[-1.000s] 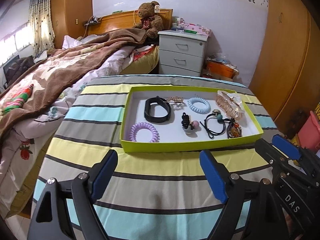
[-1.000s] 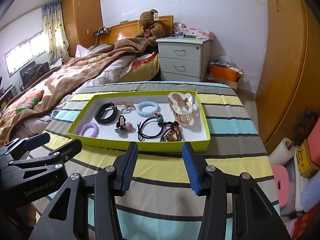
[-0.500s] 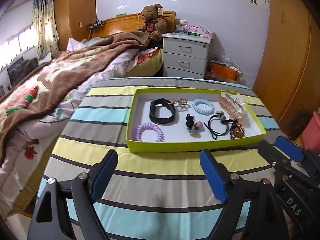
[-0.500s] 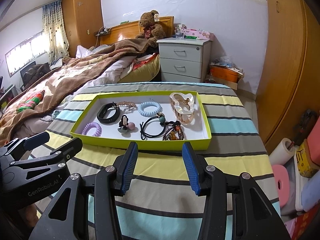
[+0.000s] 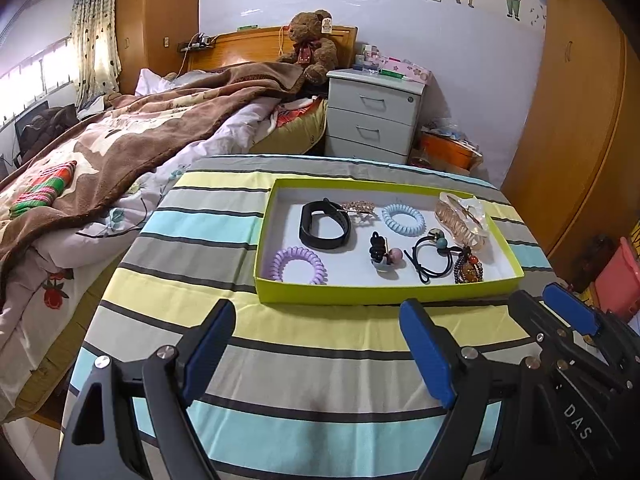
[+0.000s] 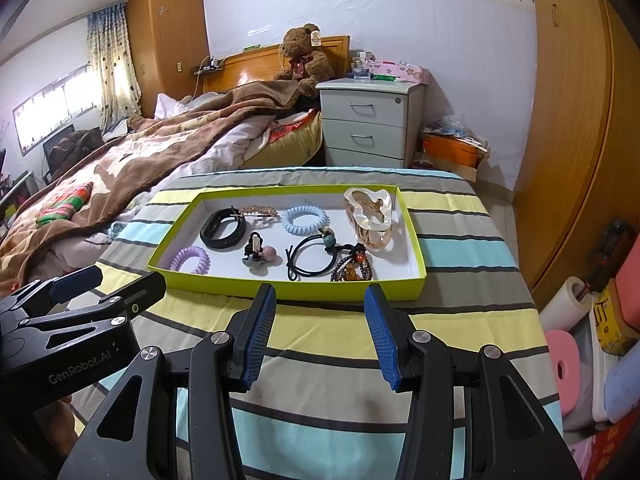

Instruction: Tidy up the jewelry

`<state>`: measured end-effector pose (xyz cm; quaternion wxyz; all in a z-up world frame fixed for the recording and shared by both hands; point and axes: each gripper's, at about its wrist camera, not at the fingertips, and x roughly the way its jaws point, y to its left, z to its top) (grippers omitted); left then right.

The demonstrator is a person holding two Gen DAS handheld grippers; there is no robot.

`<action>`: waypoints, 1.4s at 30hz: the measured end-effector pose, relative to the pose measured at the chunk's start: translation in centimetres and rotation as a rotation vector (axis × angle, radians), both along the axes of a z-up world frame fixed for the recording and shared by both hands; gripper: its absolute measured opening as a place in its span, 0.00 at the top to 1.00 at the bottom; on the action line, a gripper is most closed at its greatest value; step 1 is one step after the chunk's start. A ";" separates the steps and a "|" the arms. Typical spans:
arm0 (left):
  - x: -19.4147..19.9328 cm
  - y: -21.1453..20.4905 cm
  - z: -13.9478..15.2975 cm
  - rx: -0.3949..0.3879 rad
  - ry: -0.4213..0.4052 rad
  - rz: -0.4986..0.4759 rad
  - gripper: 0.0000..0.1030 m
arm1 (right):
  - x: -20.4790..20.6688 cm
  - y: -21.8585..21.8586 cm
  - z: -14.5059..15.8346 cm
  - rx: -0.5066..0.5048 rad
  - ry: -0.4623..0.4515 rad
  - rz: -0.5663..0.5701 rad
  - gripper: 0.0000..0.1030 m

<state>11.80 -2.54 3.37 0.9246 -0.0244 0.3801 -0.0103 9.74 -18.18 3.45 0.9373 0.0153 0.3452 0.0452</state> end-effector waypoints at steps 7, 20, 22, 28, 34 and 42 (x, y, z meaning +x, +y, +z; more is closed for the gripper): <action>-0.1 0.0 0.1 0.004 -0.003 0.003 0.17 | 0.0 0.0 0.0 0.002 -0.001 0.000 0.54; -0.3 0.3 0.2 0.009 -0.001 0.009 0.17 | -0.1 0.0 0.0 0.001 -0.002 0.000 0.54; -0.3 0.3 0.2 0.009 0.000 0.010 0.17 | -0.1 0.0 0.0 0.001 -0.002 0.000 0.54; -0.3 0.4 0.2 0.012 0.001 0.013 0.17 | -0.1 0.0 0.0 0.001 -0.003 0.001 0.54; -0.3 0.4 0.2 0.010 0.000 0.016 0.17 | -0.1 -0.1 0.0 0.002 -0.003 0.000 0.54; -0.3 0.4 0.2 0.014 -0.002 0.016 0.17 | -0.1 0.0 0.2 0.003 -0.005 0.000 0.54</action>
